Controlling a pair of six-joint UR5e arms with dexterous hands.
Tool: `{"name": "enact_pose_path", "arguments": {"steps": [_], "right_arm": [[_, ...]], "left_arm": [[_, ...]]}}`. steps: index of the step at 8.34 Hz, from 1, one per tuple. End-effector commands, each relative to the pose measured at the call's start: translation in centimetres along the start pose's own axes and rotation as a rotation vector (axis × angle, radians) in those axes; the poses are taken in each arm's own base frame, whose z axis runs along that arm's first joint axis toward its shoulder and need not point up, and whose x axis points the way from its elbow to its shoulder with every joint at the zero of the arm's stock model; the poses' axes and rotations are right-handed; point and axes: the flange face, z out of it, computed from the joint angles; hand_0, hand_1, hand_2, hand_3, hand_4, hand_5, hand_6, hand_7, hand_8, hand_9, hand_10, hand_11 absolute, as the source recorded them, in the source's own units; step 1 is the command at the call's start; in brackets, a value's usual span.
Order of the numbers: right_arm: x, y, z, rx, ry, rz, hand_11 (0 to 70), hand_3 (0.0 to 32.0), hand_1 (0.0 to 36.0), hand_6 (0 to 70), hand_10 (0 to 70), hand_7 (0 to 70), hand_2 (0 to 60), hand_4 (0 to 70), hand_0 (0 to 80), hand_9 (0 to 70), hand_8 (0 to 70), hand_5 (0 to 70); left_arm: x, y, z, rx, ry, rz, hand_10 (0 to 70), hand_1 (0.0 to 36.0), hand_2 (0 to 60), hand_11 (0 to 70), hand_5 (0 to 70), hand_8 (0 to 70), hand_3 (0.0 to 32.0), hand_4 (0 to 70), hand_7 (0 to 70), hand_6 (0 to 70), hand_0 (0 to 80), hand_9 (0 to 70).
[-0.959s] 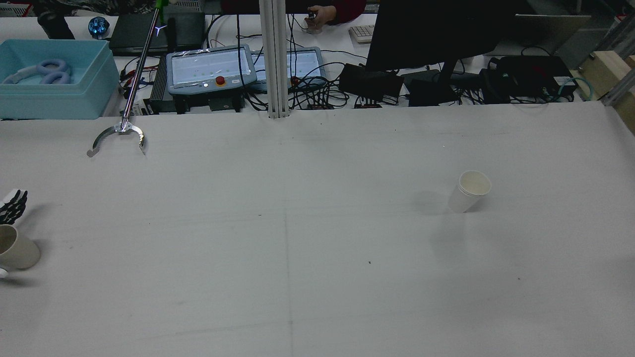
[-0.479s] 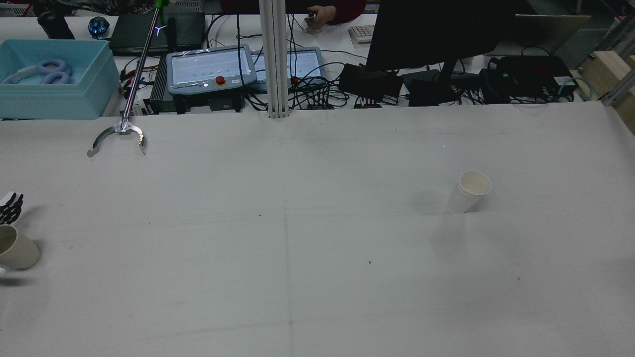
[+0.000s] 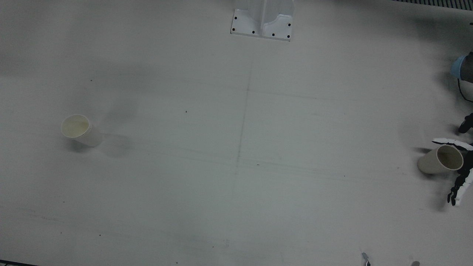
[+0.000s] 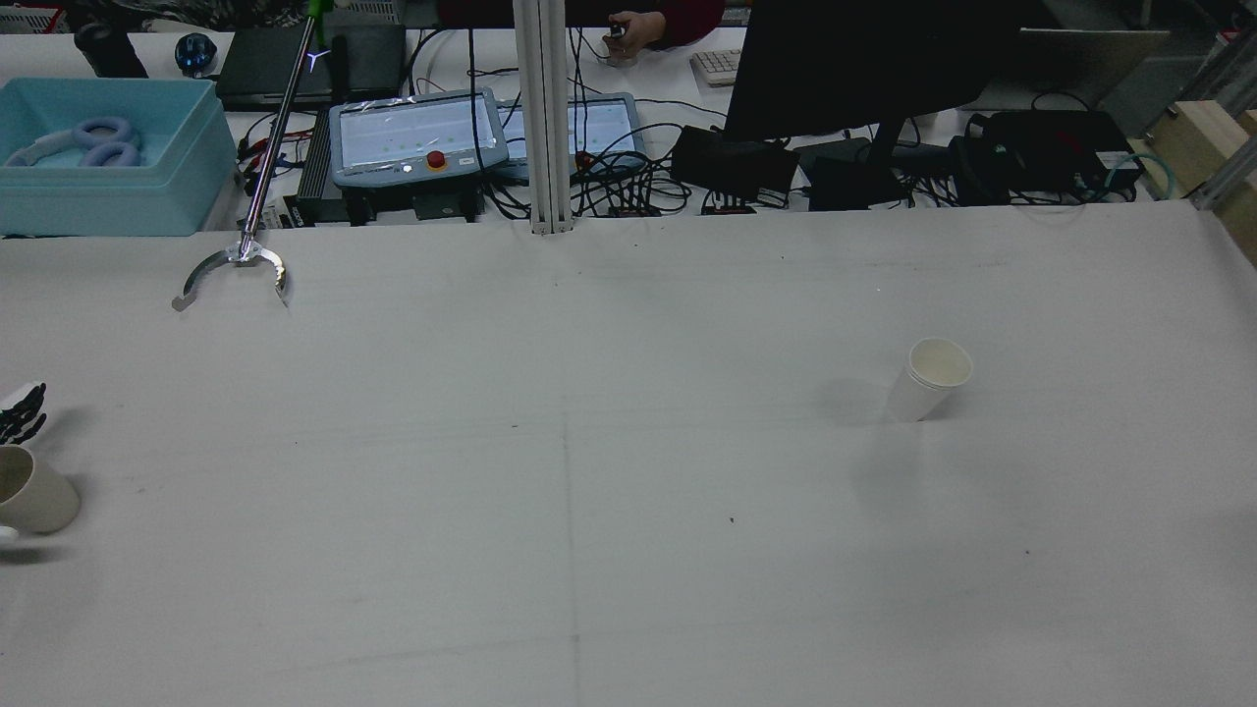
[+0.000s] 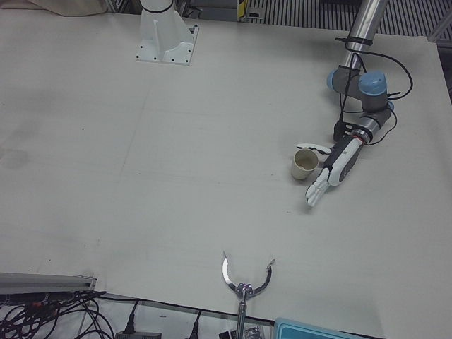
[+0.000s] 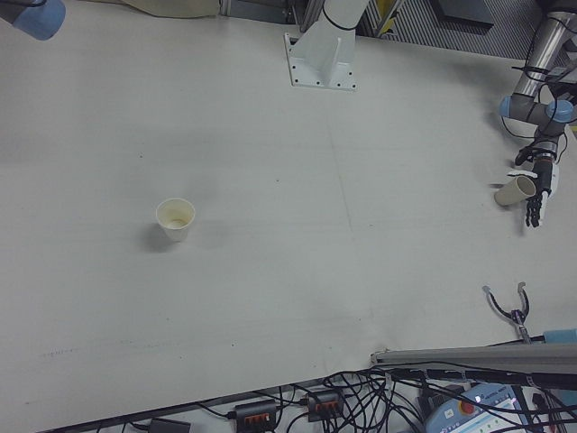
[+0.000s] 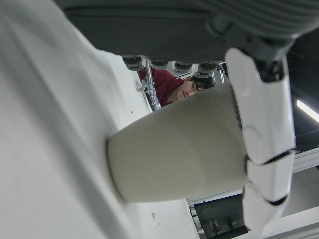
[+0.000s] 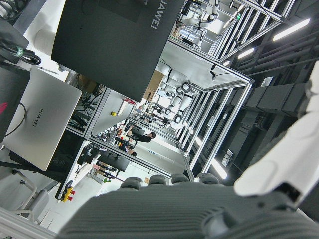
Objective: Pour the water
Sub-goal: 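Lift the beige cup slightly off the table with the left hand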
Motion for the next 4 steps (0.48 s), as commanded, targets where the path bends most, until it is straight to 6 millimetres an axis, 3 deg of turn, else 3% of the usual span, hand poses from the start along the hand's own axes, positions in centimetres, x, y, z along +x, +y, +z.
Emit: {"name": "enact_pose_path", "arguments": {"steps": [1, 4], "right_arm": [[-0.02, -0.01, 0.0, 0.0, 0.0, 0.0, 0.0, 0.0, 9.4, 0.0, 0.0, 0.0, 19.1, 0.7, 29.2, 0.0, 0.0, 0.0], [0.01, -0.08, -0.01, 0.002, 0.0, -0.002, 0.0, 0.0, 9.2, 0.0, 0.0, 0.0, 19.3, 0.7, 28.2, 0.0, 0.0, 0.0]], "left_arm": [[-0.05, -0.03, -0.09, 0.001, -0.002, 0.008, 1.5, 24.0, 14.6, 4.7, 5.7, 0.0, 0.0, 5.1, 1.8, 1.0, 54.0, 0.0], [-0.07, -0.1, -0.16, 0.008, -0.006, 0.008, 5.5, 26.8, 17.8, 10.7, 12.3, 0.0, 0.0, 7.4, 8.3, 3.6, 56.8, 0.2]]}}
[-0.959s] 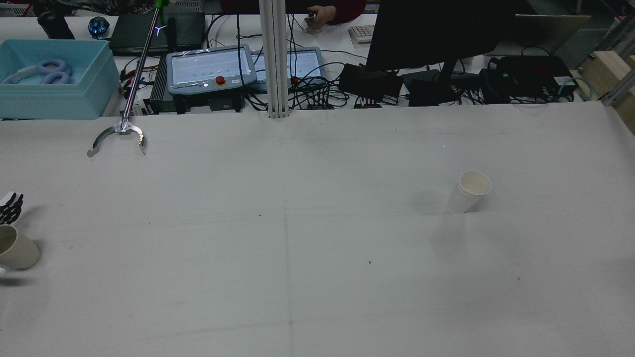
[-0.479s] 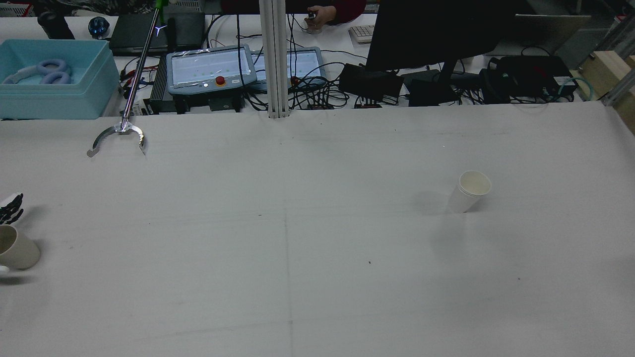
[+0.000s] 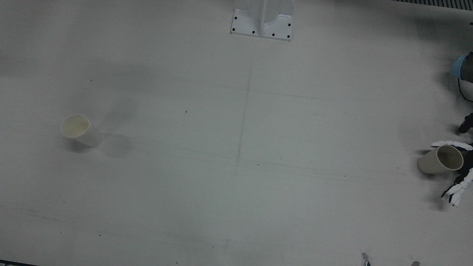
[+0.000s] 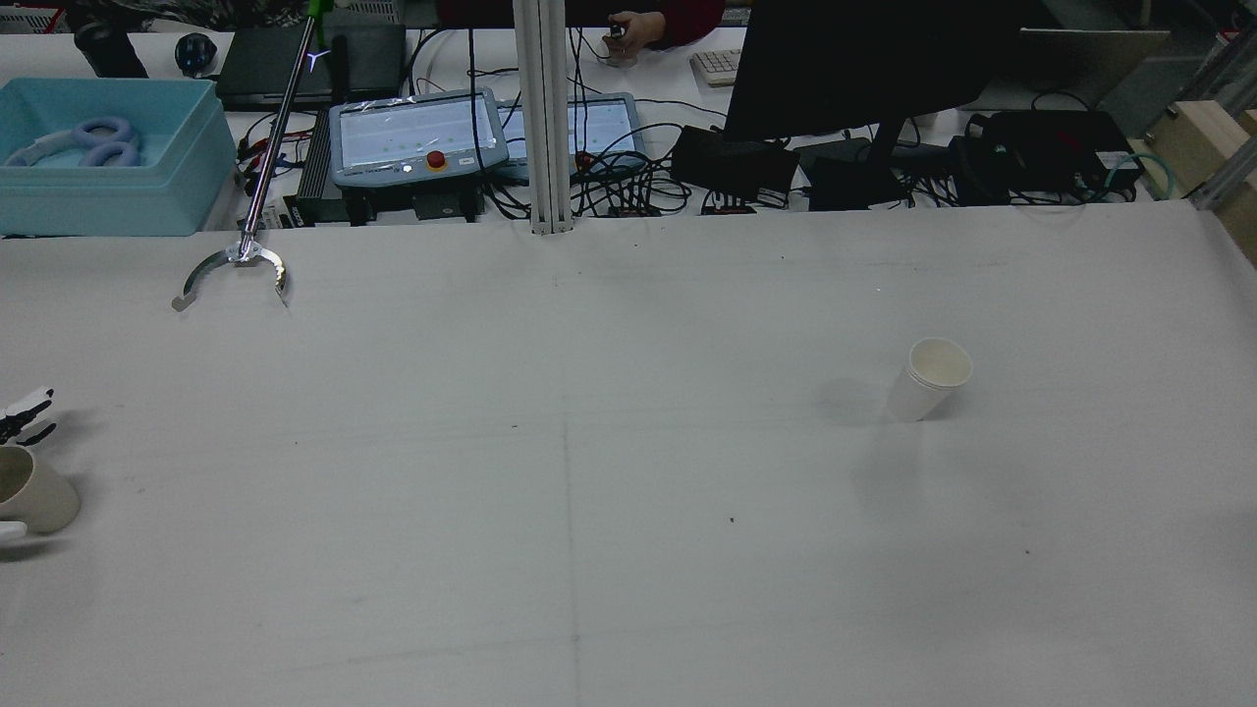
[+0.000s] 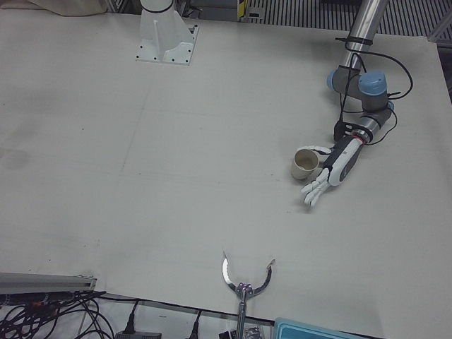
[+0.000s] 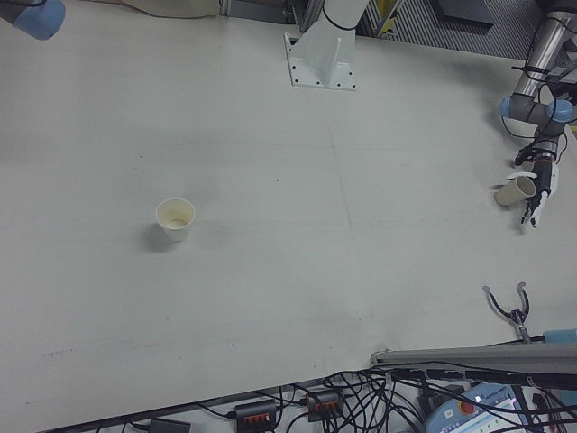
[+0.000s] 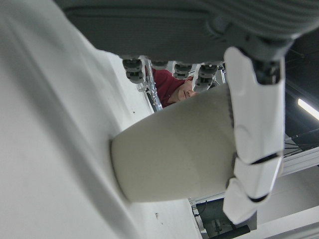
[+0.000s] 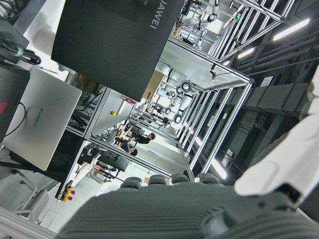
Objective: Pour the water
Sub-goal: 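Lift the beige cup slightly off the table with the left hand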
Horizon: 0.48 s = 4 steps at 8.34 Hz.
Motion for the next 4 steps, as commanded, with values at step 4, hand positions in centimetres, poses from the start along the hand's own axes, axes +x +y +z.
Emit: {"name": "enact_pose_path", "arguments": {"steps": [4], "right_arm": [[-0.21, -0.1, -0.04, 0.002, -0.004, 0.0, 0.0, 0.0, 8.9, 0.0, 0.0, 0.0, 19.1, 0.6, 27.5, 0.0, 0.0, 0.0]], "left_arm": [[0.13, -0.33, -0.37, 0.023, -0.005, 0.0, 13.2, 25.1, 19.2, 21.6, 23.3, 1.8, 0.0, 14.0, 19.1, 9.7, 56.2, 5.3]]}}
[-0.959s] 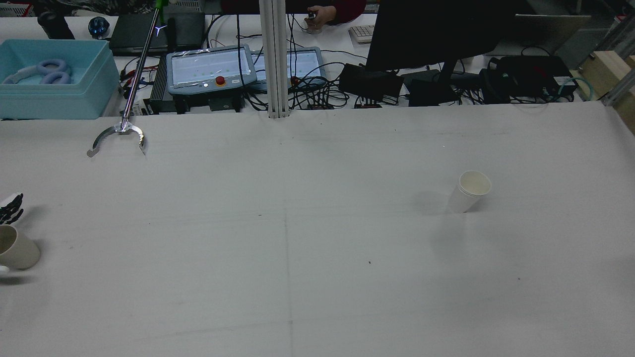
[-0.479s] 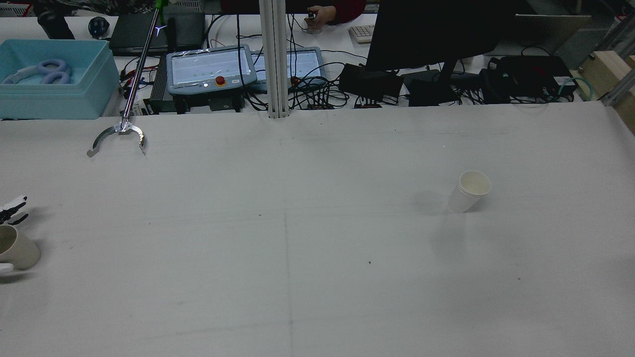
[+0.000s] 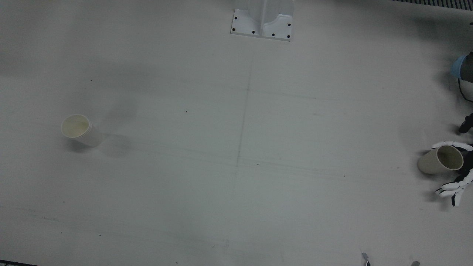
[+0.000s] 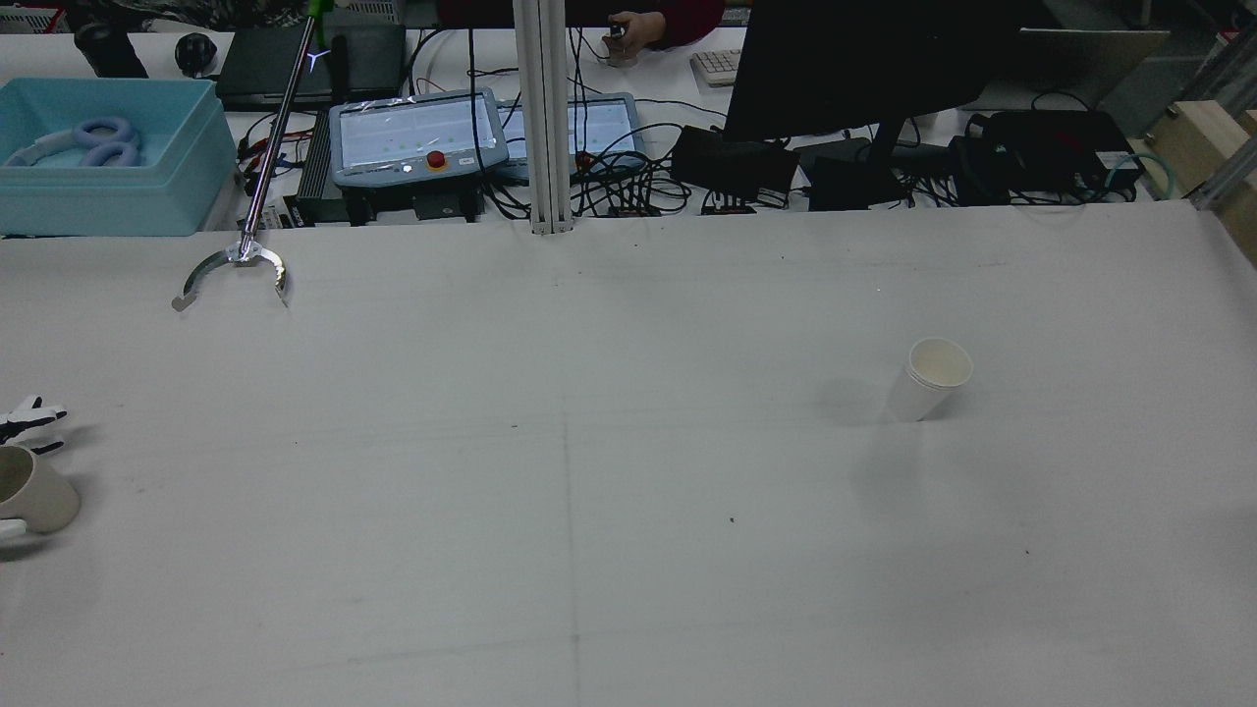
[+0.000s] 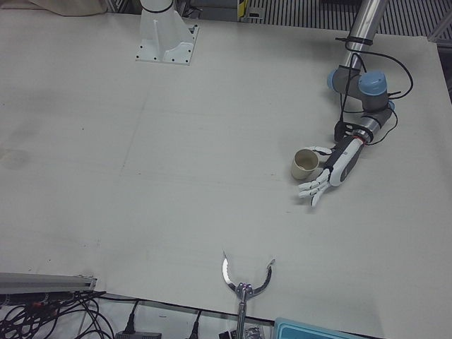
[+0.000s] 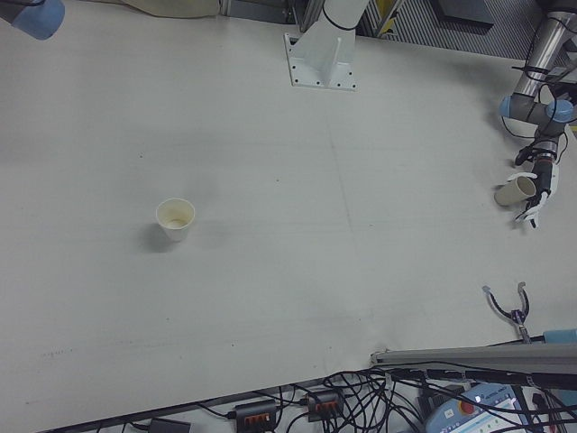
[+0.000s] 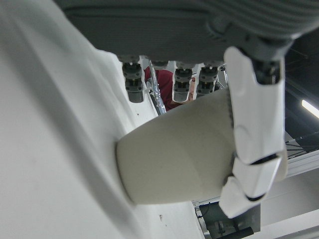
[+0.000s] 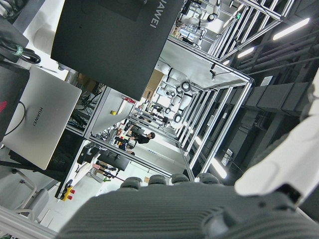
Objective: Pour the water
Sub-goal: 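Lift the beige cup slightly off the table with the left hand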
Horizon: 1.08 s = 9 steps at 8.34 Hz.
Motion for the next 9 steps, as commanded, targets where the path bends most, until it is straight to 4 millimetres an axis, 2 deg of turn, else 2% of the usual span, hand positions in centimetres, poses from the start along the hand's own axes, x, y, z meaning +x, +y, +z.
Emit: {"name": "enact_pose_path", "arguments": {"steps": [1, 2, 4, 5, 7, 9], "right_arm": [[-0.18, -0.07, -0.04, 0.001, -0.004, 0.0, 0.0, 0.0, 8.9, 0.0, 0.0, 0.0, 19.1, 0.6, 27.3, 0.0, 0.0, 0.0], [-0.16, -0.15, -0.11, 0.003, -0.003, 0.0, 0.0, 0.0, 8.9, 0.0, 0.0, 0.0, 19.1, 0.6, 27.3, 0.0, 0.0, 0.0], [-0.38, -0.17, -0.08, 0.003, -0.006, 0.0, 0.0, 0.0, 8.9, 0.0, 0.0, 0.0, 19.1, 0.5, 27.0, 0.0, 0.0, 0.0], [-0.45, -0.2, -0.09, 0.003, -0.008, 0.0, 0.0, 0.0, 8.8, 0.0, 0.0, 0.0, 19.0, 0.5, 26.8, 0.0, 0.0, 0.0], [-0.52, -0.23, -0.11, 0.004, -0.009, 0.0, 0.0, 0.0, 8.9, 0.0, 0.0, 0.0, 19.1, 0.5, 26.8, 0.0, 0.0, 0.0], [-0.59, -0.26, -0.12, 0.005, -0.011, 0.0, 0.0, 0.0, 8.8, 0.0, 0.0, 0.0, 19.2, 0.5, 26.0, 0.0, 0.0, 0.0]], "left_arm": [[0.1, -0.16, -0.19, 0.011, -0.001, 0.0, 14.4, 24.1, 19.6, 23.2, 25.2, 3.8, 0.0, 17.9, 20.2, 11.0, 55.5, 8.1], [0.18, -0.33, -0.65, 0.018, -0.003, 0.002, 14.5, 23.9, 19.7, 23.2, 27.9, 5.3, 0.0, 19.7, 21.6, 12.1, 55.5, 10.0], [0.21, -0.31, -0.71, 0.018, -0.003, 0.002, 15.0, 25.6, 21.0, 24.1, 28.5, 6.3, 0.0, 20.9, 22.4, 12.7, 57.3, 11.5], [0.21, -0.31, -0.71, 0.018, -0.003, 0.002, 15.1, 25.1, 21.4, 24.2, 29.1, 6.6, 0.0, 21.1, 22.6, 13.0, 56.9, 11.9], [0.21, -0.31, -0.71, 0.018, -0.003, 0.002, 18.7, 23.6, 20.3, 29.3, 30.1, 8.7, 0.0, 22.6, 23.5, 15.3, 55.9, 12.8], [0.11, -0.35, -0.7, 0.025, -0.009, 0.005, 24.5, 21.4, 18.6, 37.3, 30.4, 13.2, 0.0, 24.8, 26.6, 19.2, 54.8, 16.8]]}}
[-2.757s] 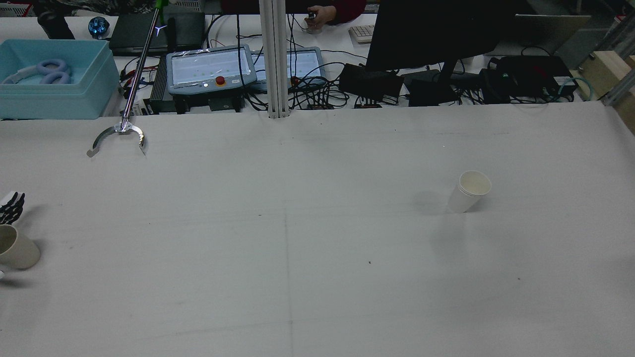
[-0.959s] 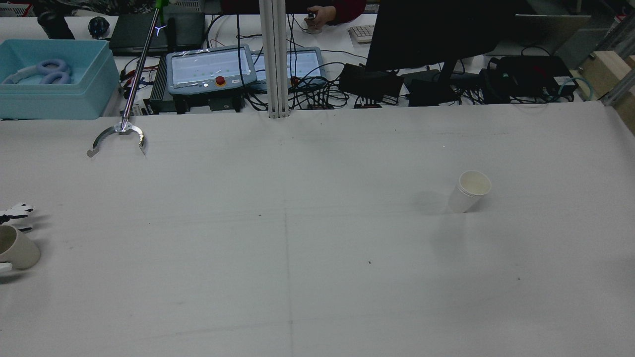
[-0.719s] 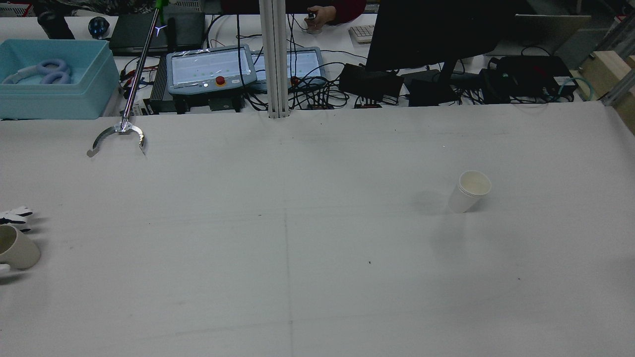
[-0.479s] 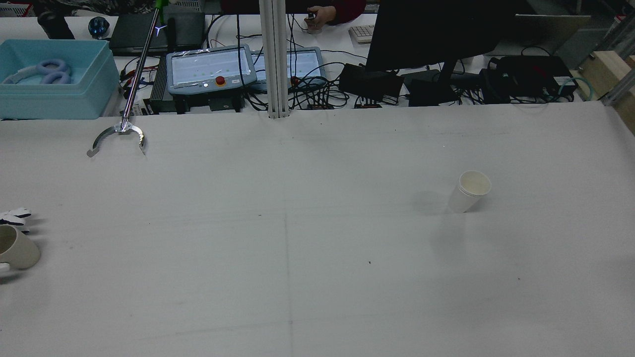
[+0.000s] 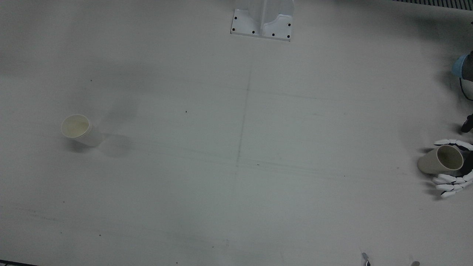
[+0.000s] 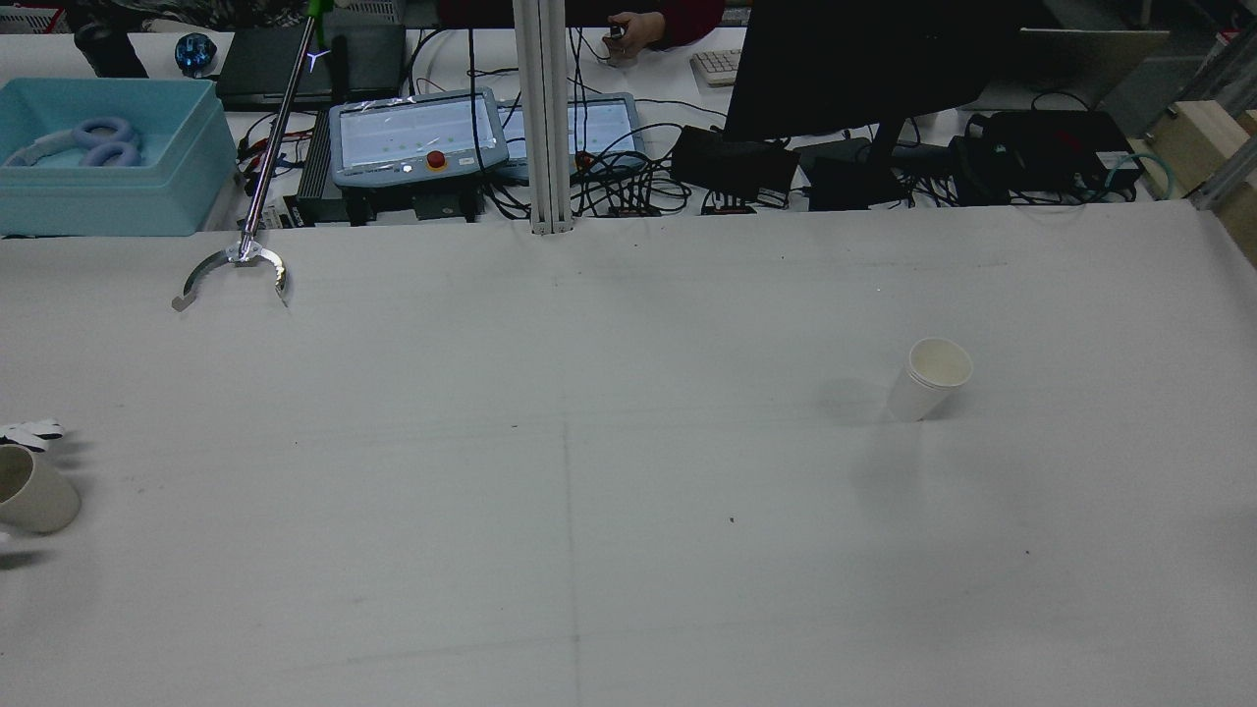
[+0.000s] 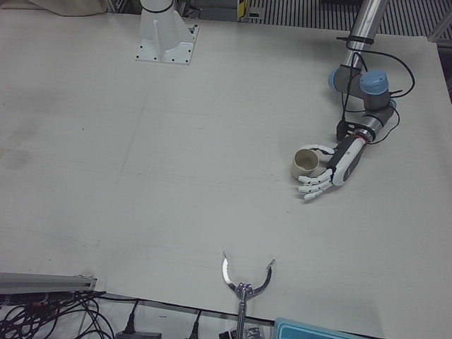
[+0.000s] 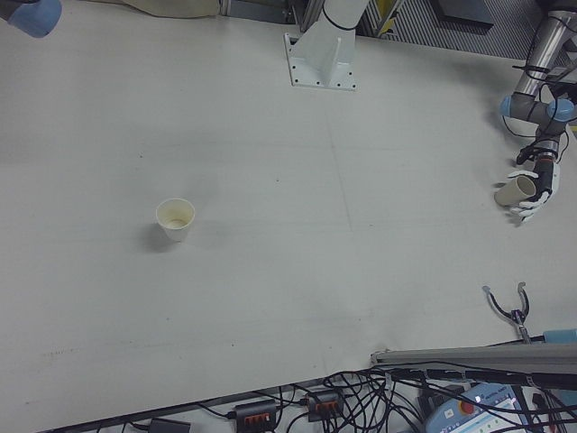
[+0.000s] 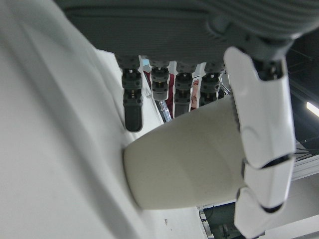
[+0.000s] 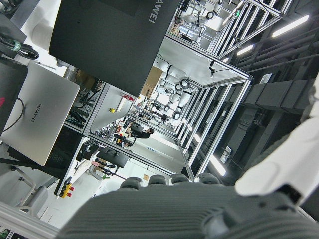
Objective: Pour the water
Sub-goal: 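Lift the beige cup slightly off the table with the left hand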
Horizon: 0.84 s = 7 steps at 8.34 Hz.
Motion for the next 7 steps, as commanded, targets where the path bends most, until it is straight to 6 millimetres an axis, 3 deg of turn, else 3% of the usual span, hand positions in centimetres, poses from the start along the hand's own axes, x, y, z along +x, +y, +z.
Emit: {"name": "enact_pose_path", "arguments": {"steps": [1, 2, 4, 6, 7], "right_arm": [[-0.06, -0.09, -0.06, 0.001, -0.003, 0.0, 0.0, 0.0, 8.6, 0.0, 0.0, 0.0, 19.2, 0.5, 25.0, 0.0, 0.0, 0.0], [-0.06, -0.09, -0.07, 0.001, -0.003, 0.0, 0.0, 0.0, 8.5, 0.0, 0.0, 0.0, 19.2, 0.4, 25.0, 0.0, 0.0, 0.0], [-0.06, -0.09, -0.07, 0.001, -0.003, 0.0, 0.0, 0.0, 8.5, 0.0, 0.0, 0.0, 19.3, 0.5, 24.8, 0.0, 0.0, 0.0], [-0.14, -0.04, -0.01, 0.0, -0.003, 0.0, 0.0, 0.0, 8.5, 0.0, 0.0, 0.0, 19.3, 0.5, 24.8, 0.0, 0.0, 0.0], [-0.21, -0.07, -0.02, 0.0, -0.005, 0.0, 0.0, 0.0, 8.5, 0.0, 0.0, 0.0, 19.2, 0.4, 24.8, 0.0, 0.0, 0.0]], "left_arm": [[-0.09, -0.06, -0.04, 0.008, -0.006, 0.004, 27.4, 21.4, 19.4, 41.4, 31.2, 15.9, 0.0, 25.8, 28.2, 21.1, 55.2, 20.1], [-0.08, -0.03, -0.02, 0.009, -0.007, 0.004, 28.8, 25.7, 20.2, 43.5, 30.7, 16.5, 0.0, 26.9, 27.8, 21.0, 60.4, 20.3], [-0.08, 0.01, 0.03, 0.009, -0.007, 0.003, 30.1, 27.5, 19.8, 45.4, 31.6, 17.9, 0.0, 27.8, 28.2, 21.2, 63.6, 22.6], [0.02, 0.08, 0.12, 0.009, -0.003, 0.003, 30.7, 27.1, 18.4, 46.1, 31.4, 18.6, 0.0, 28.7, 27.1, 21.3, 63.9, 23.3], [0.02, 0.08, 0.12, 0.009, -0.003, 0.003, 31.5, 28.3, 20.5, 47.2, 34.0, 19.5, 0.0, 28.3, 27.9, 21.9, 65.2, 24.5]]}}
